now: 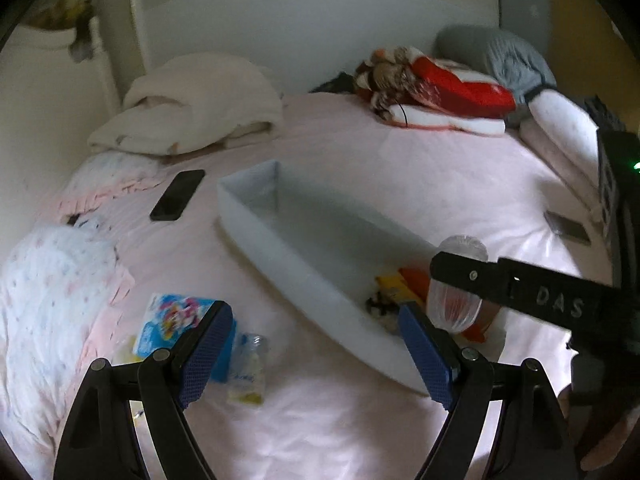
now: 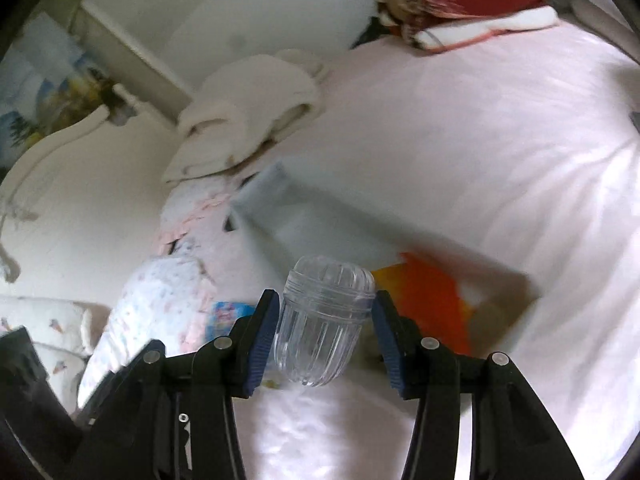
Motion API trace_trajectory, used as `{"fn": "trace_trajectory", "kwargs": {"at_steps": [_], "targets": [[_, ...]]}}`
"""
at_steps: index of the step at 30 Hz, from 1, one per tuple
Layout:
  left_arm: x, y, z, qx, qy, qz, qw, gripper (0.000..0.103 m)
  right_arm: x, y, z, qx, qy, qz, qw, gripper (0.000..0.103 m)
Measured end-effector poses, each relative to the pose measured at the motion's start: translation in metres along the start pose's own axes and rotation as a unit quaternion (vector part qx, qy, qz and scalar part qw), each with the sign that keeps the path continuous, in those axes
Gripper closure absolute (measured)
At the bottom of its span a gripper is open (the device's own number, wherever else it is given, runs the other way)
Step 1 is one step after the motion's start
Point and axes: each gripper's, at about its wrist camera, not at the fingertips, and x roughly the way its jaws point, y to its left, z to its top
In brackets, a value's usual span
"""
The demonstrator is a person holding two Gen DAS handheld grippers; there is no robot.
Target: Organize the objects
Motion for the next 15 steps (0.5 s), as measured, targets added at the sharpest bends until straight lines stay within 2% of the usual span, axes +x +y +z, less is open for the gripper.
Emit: {"fn": "trace_trajectory", "kwargs": {"at_steps": [2, 6, 10, 15], "targets": [[0.005, -0.010, 0.004, 0.007, 0.007, -0.001, 1.0000, 0.019, 0.001, -0.009, 0.003, -0.004, 0.006, 0.011, 1.000, 0.053], [0.015, -0.019, 0.008, 0.011, 0.019, 0.001, 0.9998, 0.018, -0.003, -0.023, -0.002, 0.002, 0.044, 0.046, 0.998, 0.053], [0.020, -0.025, 0.008, 0.024, 0.026, 0.013, 0.9993, 0.018, -0.013, -0.019, -0.001, -0.008, 0.015, 0.050, 0.999, 0.053], [0.020, -0.032, 0.010, 0.035, 0.024, 0.021, 0.9989, 0.018, -0.015, -0.023, 0.002, -0.012, 0.009, 0.054, 0.998, 0.053]]}}
